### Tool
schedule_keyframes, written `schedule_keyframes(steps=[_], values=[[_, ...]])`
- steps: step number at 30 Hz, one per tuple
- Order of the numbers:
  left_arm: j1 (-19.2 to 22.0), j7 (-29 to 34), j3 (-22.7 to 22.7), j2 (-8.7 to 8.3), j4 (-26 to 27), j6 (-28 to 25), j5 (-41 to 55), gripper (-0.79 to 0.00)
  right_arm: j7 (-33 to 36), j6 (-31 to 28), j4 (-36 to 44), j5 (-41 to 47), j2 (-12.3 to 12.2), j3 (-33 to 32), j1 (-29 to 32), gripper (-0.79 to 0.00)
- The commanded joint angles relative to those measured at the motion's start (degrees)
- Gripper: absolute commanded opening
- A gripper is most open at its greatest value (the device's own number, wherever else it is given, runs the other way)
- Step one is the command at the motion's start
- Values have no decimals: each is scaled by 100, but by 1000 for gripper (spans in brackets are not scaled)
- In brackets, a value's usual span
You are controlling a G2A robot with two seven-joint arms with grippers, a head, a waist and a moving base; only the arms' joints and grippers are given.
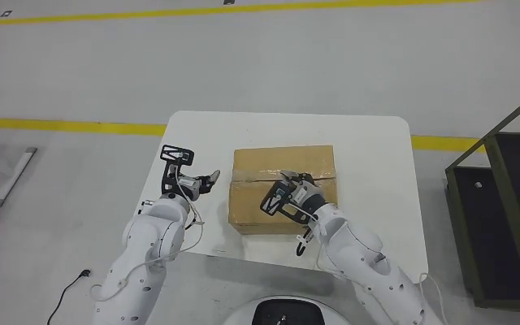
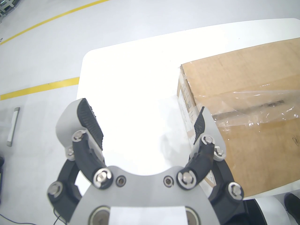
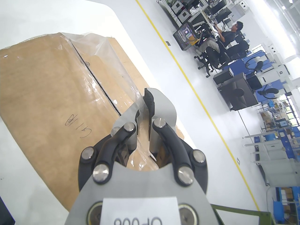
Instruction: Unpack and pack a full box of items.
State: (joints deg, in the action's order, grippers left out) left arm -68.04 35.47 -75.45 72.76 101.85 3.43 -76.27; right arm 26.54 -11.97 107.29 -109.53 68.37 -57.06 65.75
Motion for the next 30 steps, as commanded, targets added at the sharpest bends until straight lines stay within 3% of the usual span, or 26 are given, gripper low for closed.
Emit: schedule_keyframes(steps=[1,4,11,15,23,30], values=[[0,0,0,0,0,0,0,0,0,0,0,-1,0,0,0,-785],[0,0,0,0,0,0,0,0,0,0,0,-1,0,0,0,-785],[0,0,0,0,0,0,0,0,811,-1264,212,-2043,-65,314,-176,-785],[0,0,0,0,0,0,0,0,1267,-1589,270,-2982,-25,697,-238,-785],[0,0,0,0,0,0,0,0,1513,-1682,45,-3747,82,959,-379,-785],[0,0,0,0,0,0,0,0,1287,-1620,-123,-3738,149,968,-453,-785]])
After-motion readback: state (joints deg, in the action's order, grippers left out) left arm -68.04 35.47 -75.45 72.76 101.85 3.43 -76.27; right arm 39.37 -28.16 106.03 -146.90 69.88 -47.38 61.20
